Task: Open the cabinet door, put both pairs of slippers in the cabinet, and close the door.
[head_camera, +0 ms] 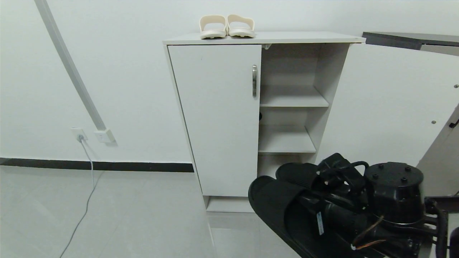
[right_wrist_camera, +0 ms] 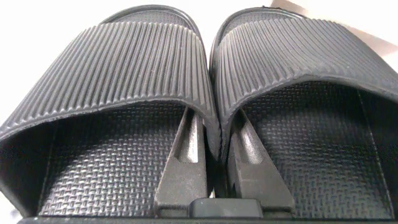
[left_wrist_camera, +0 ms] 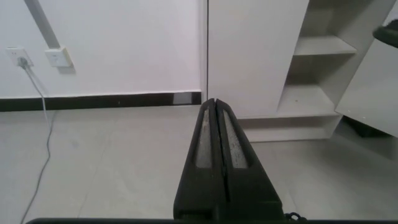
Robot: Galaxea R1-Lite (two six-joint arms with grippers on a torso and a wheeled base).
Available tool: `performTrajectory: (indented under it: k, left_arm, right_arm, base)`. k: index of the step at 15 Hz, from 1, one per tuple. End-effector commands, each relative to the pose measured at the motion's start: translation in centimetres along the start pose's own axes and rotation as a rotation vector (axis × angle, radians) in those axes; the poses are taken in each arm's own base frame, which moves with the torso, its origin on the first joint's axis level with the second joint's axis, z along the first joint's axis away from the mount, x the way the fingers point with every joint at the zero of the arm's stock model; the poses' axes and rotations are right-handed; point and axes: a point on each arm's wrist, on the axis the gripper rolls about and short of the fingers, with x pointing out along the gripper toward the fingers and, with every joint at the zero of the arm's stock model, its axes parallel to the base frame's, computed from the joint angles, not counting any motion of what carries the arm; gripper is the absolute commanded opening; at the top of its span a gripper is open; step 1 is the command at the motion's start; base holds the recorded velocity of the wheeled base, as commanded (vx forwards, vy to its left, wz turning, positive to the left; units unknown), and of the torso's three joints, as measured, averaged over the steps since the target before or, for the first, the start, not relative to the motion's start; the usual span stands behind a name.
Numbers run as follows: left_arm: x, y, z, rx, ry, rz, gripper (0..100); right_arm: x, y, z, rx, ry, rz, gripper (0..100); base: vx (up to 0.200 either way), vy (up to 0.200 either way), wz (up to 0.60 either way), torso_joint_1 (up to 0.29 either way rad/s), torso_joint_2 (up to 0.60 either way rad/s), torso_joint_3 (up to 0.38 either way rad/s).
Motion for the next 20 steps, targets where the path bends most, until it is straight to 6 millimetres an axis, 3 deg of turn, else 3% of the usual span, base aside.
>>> performTrajectory:
  k: [1, 3, 4, 5, 7, 13, 20]
  left_arm:
    - [0.0, 0.0, 0.0, -0.003, 0.000, 0.001, 0]
    - [0.0, 0.0, 0.0, 0.006, -0.001, 0.001, 0]
    - [0.0, 0.0, 0.0, 0.006, -0.001, 0.001, 0]
    - [0.0, 0.0, 0.0, 0.005, -0.001, 0.001, 0]
    - [0.0, 0.0, 0.0, 0.005, -0.003, 0.001, 0]
    - [0.0, 0.0, 0.0, 0.002, -0.003, 0.001, 0]
    - [0.0, 0.0, 0.0, 0.000, 0.000, 0.001, 0]
  right_arm:
    - [2.8, 2.5, 0.0, 0.059, -0.009, -0.073, 0]
    - [6.0, 3.9, 0.2, 0.116, -0.046, -0.252, 0]
    - [7.0, 4.1, 0.1, 0.127, -0.054, -0.304, 0]
    - [9.3, 4.1, -0.1, 0.156, -0.078, -0.428, 0]
    - [11.3, 3.5, -0.6, 0.169, -0.088, -0.520, 0]
    - [12.7, 2.0, -1.1, 0.177, -0.077, -0.571, 0]
    - [16.5, 2.4, -2.0, 0.191, -0.089, -0.535, 0]
  base:
    - [0.000, 0.000, 0.00, 0.000, 0.00, 0.000]
    - [0.000, 0.000, 0.00, 0.000, 0.00, 0.000]
    - [0.000, 0.000, 0.00, 0.000, 0.00, 0.000]
    - [0.000, -0.200, 0.00, 0.002, 0.00, -0.002]
    - [0.000, -0.200, 0.00, 0.002, 0.00, 0.002]
    - [0.000, -0.200, 0.00, 0.004, 0.00, 0.003]
    - [0.000, 0.000, 0.00, 0.000, 0.00, 0.000]
